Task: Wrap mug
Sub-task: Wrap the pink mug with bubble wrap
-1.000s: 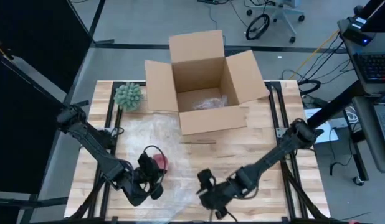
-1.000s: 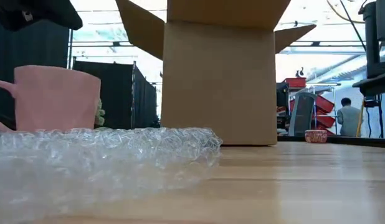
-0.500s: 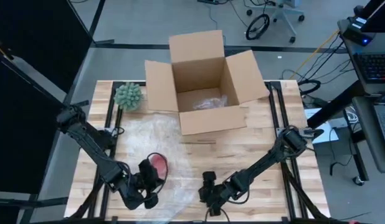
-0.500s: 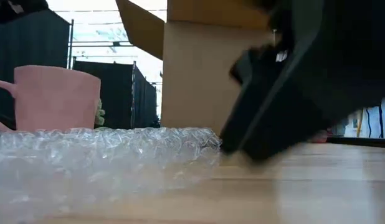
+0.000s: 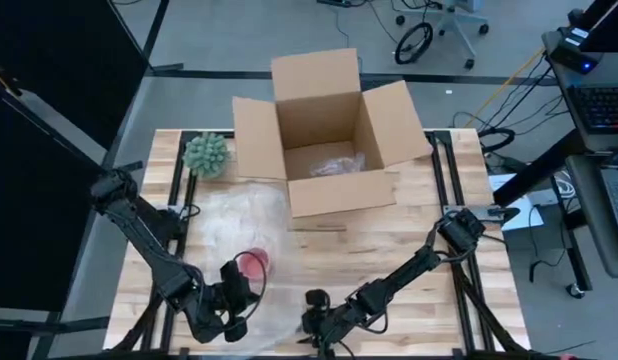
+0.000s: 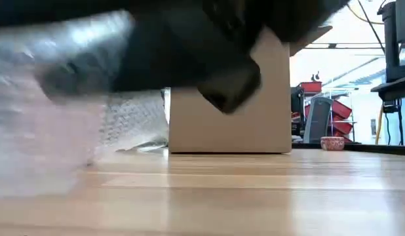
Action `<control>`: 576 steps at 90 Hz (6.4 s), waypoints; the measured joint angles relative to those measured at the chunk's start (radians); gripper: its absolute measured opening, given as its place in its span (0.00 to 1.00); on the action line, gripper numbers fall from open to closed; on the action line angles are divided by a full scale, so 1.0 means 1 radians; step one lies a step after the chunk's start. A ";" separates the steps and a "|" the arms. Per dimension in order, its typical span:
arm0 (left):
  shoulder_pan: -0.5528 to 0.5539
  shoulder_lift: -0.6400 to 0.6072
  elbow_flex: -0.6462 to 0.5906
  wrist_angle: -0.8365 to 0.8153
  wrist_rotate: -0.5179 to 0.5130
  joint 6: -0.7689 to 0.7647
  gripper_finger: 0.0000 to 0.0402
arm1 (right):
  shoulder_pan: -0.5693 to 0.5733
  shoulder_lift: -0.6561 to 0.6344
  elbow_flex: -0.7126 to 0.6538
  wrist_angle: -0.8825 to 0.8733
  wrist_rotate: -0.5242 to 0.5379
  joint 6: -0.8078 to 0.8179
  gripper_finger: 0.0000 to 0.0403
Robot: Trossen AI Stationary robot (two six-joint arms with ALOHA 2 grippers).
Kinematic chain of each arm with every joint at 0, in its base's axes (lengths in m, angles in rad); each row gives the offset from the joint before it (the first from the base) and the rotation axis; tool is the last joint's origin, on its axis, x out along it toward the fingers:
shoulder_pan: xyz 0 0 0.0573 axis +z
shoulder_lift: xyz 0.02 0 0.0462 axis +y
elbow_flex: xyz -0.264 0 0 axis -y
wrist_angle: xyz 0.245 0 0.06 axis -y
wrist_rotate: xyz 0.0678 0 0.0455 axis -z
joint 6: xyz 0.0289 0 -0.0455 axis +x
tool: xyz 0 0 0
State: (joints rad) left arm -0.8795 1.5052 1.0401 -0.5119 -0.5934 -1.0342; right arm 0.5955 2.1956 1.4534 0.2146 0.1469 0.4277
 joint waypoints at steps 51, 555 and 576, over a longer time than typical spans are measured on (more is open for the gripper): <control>-0.002 -0.004 0.278 -0.177 -0.045 0.229 0.00 | -0.159 -0.171 0.184 -0.160 0.041 -0.352 0.01; 0.456 0.037 -0.258 0.219 0.515 0.640 0.04 | -0.325 -0.376 -0.352 -0.255 -0.024 0.011 0.48; 0.378 0.038 -0.259 0.258 0.516 0.649 0.04 | -0.304 -0.403 -0.352 -0.377 0.071 0.234 0.48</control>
State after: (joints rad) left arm -0.5017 1.5434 0.7815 -0.2540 -0.0778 -0.3855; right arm 0.2915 1.7922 1.1015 -0.1622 0.2180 0.6620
